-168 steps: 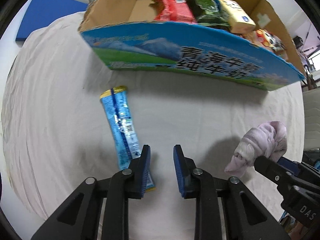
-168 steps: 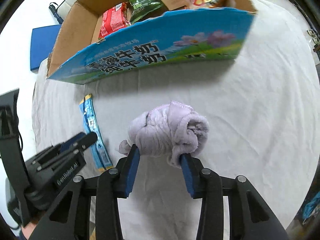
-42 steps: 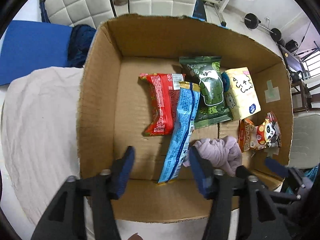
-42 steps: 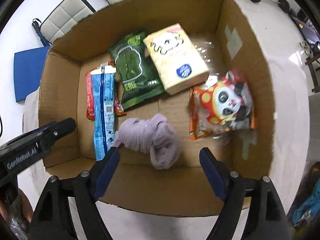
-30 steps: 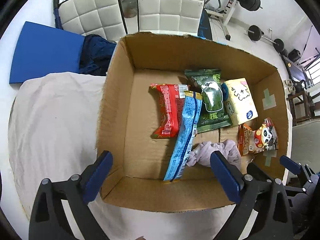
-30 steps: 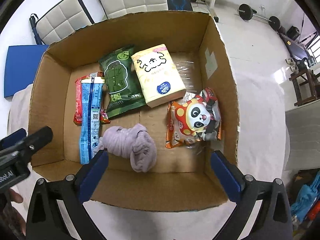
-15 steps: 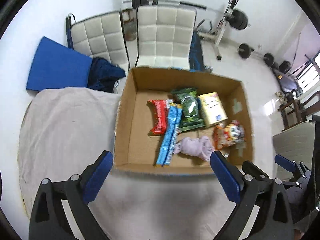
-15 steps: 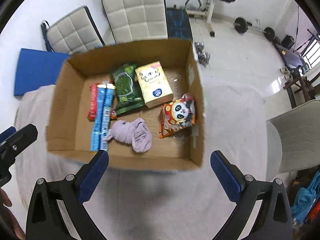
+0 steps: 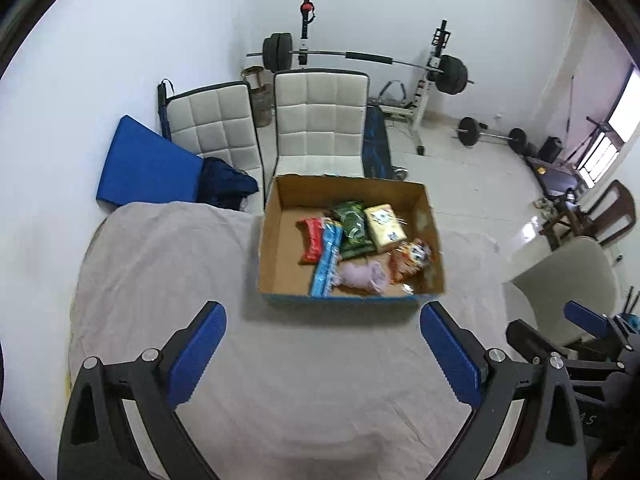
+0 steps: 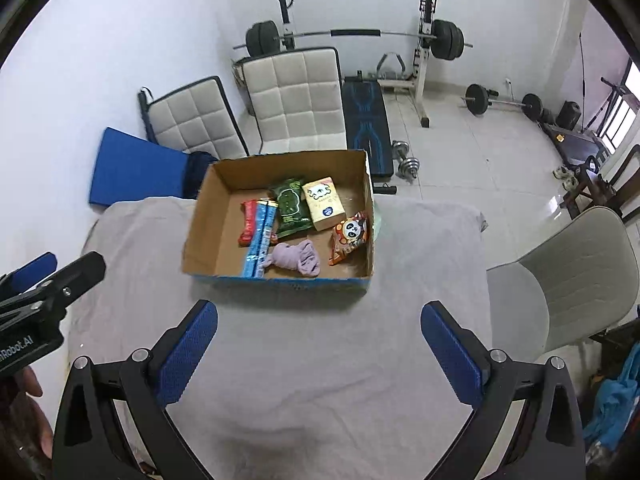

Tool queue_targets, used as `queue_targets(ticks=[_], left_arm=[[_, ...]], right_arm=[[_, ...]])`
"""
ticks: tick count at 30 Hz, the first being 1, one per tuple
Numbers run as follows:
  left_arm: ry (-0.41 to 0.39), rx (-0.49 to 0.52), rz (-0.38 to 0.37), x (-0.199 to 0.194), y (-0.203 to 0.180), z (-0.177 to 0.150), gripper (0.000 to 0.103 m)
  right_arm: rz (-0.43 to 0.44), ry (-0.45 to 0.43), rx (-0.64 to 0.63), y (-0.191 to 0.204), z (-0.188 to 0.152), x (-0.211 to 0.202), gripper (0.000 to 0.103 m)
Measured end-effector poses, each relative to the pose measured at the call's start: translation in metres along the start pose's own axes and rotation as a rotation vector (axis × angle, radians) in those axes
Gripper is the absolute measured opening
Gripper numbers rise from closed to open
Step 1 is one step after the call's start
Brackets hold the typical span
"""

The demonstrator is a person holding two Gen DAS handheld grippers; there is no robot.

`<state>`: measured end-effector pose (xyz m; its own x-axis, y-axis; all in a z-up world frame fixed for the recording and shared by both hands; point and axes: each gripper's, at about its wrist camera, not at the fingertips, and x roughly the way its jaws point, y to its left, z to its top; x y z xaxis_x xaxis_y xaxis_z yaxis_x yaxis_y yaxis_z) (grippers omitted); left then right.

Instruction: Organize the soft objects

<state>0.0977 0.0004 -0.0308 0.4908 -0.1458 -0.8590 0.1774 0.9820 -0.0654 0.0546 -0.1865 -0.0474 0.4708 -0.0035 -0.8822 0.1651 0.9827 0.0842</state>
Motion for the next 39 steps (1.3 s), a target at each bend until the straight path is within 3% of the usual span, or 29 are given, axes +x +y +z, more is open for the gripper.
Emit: queue_targets(ticks=[9,16,23,39], left_arm=[[-0.029,-0.001,-0.011,-0.049,-0.006,-0.019,0.100],[-0.075,-0.012,0.002,-0.071,-0.001,-0.025,0.100],[-0.123,-0.025,-0.003,-0.075,0.005,-0.025,0.103],[-0.127,-0.004,0.029,-0.072,0.002,-0.029,0.103]], right_arm=[[0.026,-0.064,-0.002,0.008,-0.030,-0.076,0.103],[0.028,-0.097,0.026,0.006,-0.038,-0.104,0.103],[-0.009,-0.137,0.027,0.007,-0.032,-0.109,0.103],[-0.058,-0.181,0.005,0.013,-0.020,-0.111,0.103]])
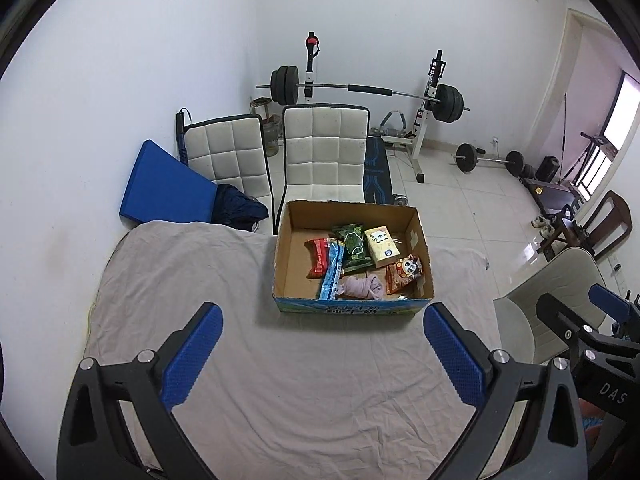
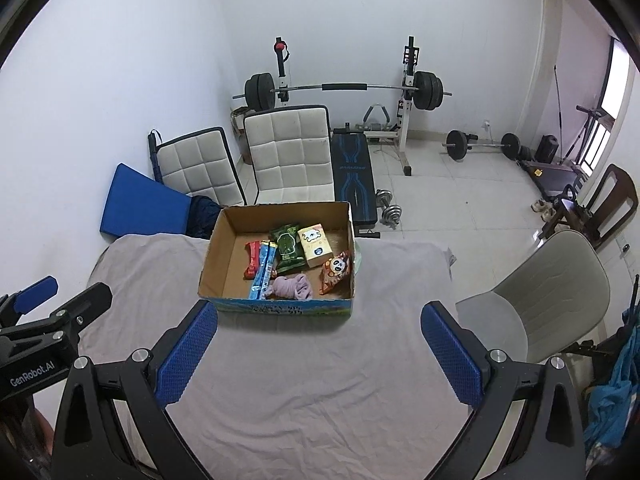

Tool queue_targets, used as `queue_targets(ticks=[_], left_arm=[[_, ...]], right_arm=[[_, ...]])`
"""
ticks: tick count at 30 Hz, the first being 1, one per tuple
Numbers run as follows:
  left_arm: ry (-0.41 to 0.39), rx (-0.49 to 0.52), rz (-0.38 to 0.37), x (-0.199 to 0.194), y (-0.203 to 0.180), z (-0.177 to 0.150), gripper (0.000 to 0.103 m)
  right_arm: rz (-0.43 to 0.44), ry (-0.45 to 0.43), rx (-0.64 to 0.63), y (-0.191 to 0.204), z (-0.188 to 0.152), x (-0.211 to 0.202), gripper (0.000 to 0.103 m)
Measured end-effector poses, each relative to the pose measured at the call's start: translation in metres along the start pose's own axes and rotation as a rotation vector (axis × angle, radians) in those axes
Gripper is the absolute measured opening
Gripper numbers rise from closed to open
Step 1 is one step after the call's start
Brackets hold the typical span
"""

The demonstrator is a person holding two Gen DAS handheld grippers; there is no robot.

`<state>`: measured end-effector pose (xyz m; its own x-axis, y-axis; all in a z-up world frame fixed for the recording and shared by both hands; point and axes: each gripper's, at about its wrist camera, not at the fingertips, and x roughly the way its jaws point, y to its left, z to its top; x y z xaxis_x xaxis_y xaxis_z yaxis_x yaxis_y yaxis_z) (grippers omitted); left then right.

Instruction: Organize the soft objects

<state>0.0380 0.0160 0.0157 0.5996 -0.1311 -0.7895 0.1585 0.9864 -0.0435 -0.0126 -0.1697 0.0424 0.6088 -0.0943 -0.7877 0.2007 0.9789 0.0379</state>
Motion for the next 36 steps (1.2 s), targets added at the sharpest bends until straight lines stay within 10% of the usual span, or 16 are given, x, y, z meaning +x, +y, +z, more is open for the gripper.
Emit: queue_targets(ticks=[36], left_arm=[[-0.009,-0.009,0.014,0.0025,0.0047,0.0013,0.103]], right_arm=[[-0.041,-0.036,0.007,-0.0017,0.0012,-0.0038,0.103]])
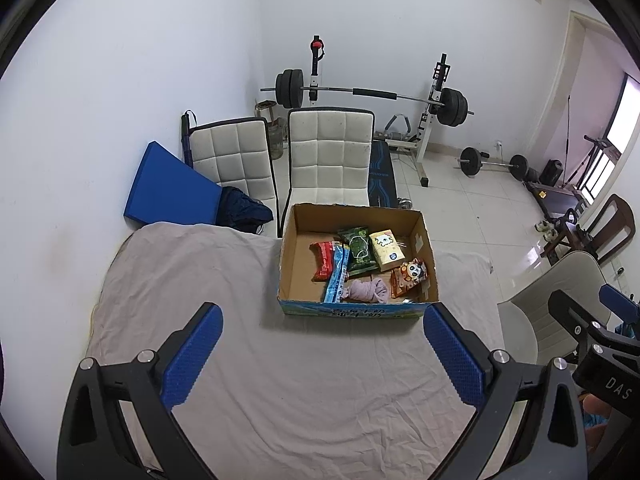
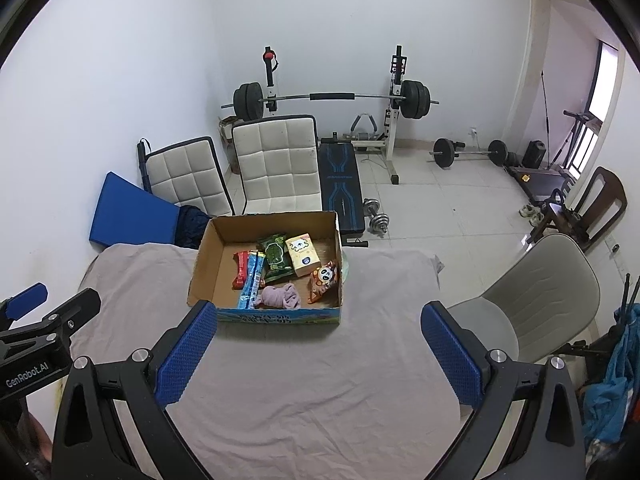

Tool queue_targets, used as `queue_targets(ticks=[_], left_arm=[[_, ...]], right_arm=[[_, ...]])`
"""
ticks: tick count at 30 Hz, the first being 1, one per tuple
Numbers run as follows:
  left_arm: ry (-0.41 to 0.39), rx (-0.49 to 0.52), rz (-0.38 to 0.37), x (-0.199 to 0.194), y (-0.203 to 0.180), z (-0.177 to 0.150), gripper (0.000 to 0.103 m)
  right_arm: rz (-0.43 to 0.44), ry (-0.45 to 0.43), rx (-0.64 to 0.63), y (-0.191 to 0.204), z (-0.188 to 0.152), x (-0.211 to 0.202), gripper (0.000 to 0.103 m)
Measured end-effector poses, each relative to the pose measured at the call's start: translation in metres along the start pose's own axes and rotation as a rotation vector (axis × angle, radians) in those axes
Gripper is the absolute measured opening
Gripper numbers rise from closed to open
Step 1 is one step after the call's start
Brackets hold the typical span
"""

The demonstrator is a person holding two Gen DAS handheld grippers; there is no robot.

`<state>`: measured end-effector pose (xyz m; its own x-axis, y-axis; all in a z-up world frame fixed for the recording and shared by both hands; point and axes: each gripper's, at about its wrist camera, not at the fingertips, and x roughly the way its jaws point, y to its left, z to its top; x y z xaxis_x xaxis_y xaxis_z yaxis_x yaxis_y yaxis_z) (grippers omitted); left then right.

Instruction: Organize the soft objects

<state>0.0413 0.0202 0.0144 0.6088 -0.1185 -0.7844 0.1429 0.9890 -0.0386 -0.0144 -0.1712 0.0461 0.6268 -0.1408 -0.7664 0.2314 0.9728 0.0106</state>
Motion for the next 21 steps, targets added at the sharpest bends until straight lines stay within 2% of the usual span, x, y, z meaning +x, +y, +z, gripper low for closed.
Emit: queue_targets(ticks=[21], left_arm=[[-0.009,0.019,-0.015,-0.0056,-0.0027,-0.0006,0.103]], right_arm=[[-0.010,-0.016,0.008,-0.0052,-0.0005,-0.0061,0.103]])
